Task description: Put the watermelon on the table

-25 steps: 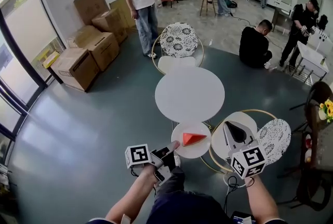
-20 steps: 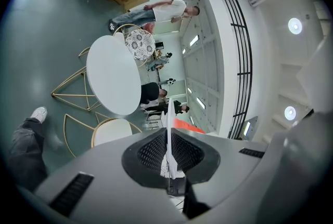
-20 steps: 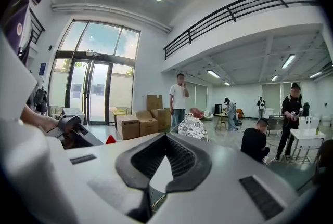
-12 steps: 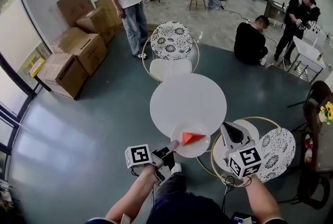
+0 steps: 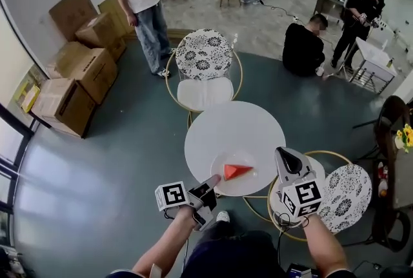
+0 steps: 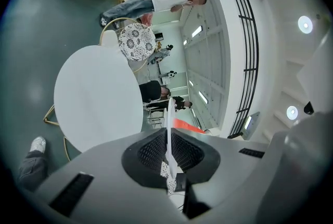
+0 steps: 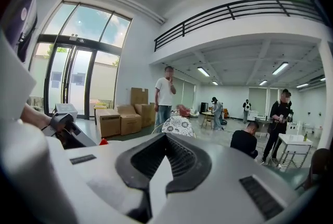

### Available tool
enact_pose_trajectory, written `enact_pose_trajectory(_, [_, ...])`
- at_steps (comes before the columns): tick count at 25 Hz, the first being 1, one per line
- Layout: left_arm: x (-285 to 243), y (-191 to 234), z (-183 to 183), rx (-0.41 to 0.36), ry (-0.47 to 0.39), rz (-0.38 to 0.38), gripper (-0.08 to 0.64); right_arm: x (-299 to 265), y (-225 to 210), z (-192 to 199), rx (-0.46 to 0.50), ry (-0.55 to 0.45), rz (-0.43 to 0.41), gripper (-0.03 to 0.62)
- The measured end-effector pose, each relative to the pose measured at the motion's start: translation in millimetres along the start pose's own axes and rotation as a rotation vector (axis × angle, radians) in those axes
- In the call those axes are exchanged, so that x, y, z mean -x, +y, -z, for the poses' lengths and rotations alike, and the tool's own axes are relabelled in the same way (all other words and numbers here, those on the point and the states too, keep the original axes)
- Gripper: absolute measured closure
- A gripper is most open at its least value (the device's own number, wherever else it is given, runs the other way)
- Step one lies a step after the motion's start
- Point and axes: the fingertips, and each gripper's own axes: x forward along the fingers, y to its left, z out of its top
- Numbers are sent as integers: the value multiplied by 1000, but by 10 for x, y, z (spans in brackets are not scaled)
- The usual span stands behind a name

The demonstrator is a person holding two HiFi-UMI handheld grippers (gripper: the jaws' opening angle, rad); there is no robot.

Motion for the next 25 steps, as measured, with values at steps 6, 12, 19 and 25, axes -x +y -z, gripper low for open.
enact_pose_trajectory(6, [-149,156,-235,20,4,-20,545,-310,5,64,1,44,-18,588])
enact_pose_trajectory(12, [-296,271,-404,28,-18,-35,544,-525,-64,97,5,68,-44,588])
enact_pose_trajectory(19, [-471,398,-505,34,-55,-58,544,-712,-133,150,6,80,-92,588])
enact_pose_trajectory(25, [-650,700,-602,58,-86,-87,545,-800,-194,494,-1,144,-111,588])
